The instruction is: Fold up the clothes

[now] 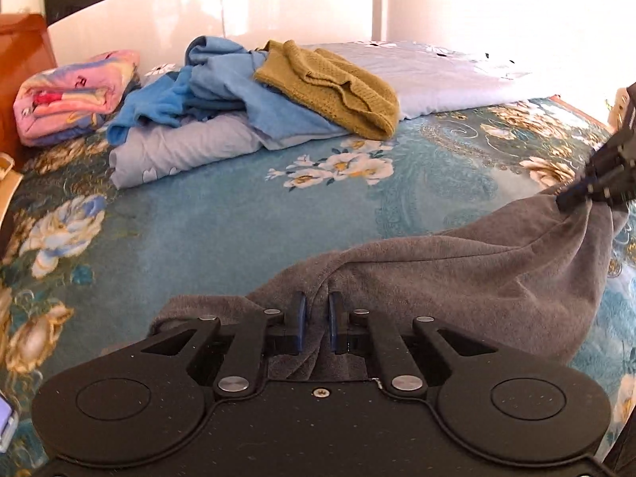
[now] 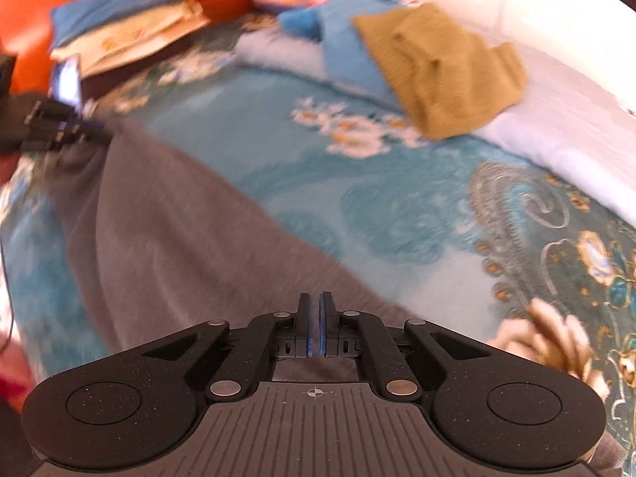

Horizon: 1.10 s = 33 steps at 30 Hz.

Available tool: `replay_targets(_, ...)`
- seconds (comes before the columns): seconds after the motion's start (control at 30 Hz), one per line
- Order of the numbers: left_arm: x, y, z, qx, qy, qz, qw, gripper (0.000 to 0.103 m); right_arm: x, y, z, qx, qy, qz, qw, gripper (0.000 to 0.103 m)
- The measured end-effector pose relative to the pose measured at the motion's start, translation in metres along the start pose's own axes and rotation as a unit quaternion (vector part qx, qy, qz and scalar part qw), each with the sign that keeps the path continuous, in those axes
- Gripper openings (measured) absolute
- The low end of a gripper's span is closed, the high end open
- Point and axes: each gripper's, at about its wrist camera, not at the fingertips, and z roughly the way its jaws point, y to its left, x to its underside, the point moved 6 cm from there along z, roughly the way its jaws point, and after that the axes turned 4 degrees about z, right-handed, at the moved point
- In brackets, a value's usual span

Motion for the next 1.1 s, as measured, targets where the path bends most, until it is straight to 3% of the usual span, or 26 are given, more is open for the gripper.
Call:
replay_targets(0.03,0.001,0.0,0.0,-0.001,0.001,-0.002,1.0,0.009,0.003,0.0,0.004,-0.002,0.008,-0.003,1.0,0.022)
replay_targets(0.07,0.003,0.0,0.0,-0.001,0.0,-0.004,1.0,0.009,0.006,0.0,0.008,-0.001,0.014,-0.006,1.0,0.038)
replay_targets(0.23,0.004,0.002,-0.001,-0.001,-0.003,-0.014,0.9999,0.01,0.018,0.001,0.022,0.017,0.036,-0.024,0.999,0.04)
replay_targets(0.27,0.004,0.001,0.0,-0.001,-0.003,-0.015,0.9999,0.01,0.019,0.001,0.024,0.022,0.039,-0.026,0.999,0.037)
replay_targets(0.3,0.005,0.001,0.0,-0.002,-0.002,-0.016,0.9999,0.011,0.02,0.002,0.025,0.025,0.042,-0.025,0.999,0.02)
replay_targets(0.37,0.004,0.001,0.0,-0.002,-0.003,-0.016,0.9999,0.011,0.023,0.004,0.024,0.03,0.048,-0.019,0.998,0.007)
replay_targets(0.43,0.005,0.001,-0.003,-0.001,-0.004,-0.022,0.9998,0.012,0.025,0.007,0.024,0.036,0.055,-0.013,0.998,0.003)
replay_targets(0.57,0.004,0.003,-0.011,-0.001,-0.013,-0.03,0.9995,0.013,0.02,0.007,0.014,0.054,0.03,-0.012,0.998,0.001)
replay_targets(0.8,-0.007,0.017,-0.009,-0.022,-0.023,-0.049,0.9983,0.013,-0.021,-0.017,0.0,0.106,-0.039,-0.008,0.994,0.0)
replay_targets(0.93,-0.011,0.027,-0.002,-0.027,-0.019,-0.069,0.9971,0.013,-0.034,-0.038,0.008,0.127,-0.041,0.013,0.991,0.0)
replay_targets(1.1,-0.002,0.029,-0.017,-0.036,-0.026,-0.083,0.9955,0.017,-0.026,-0.046,0.0,0.116,-0.048,0.037,0.991,0.001)
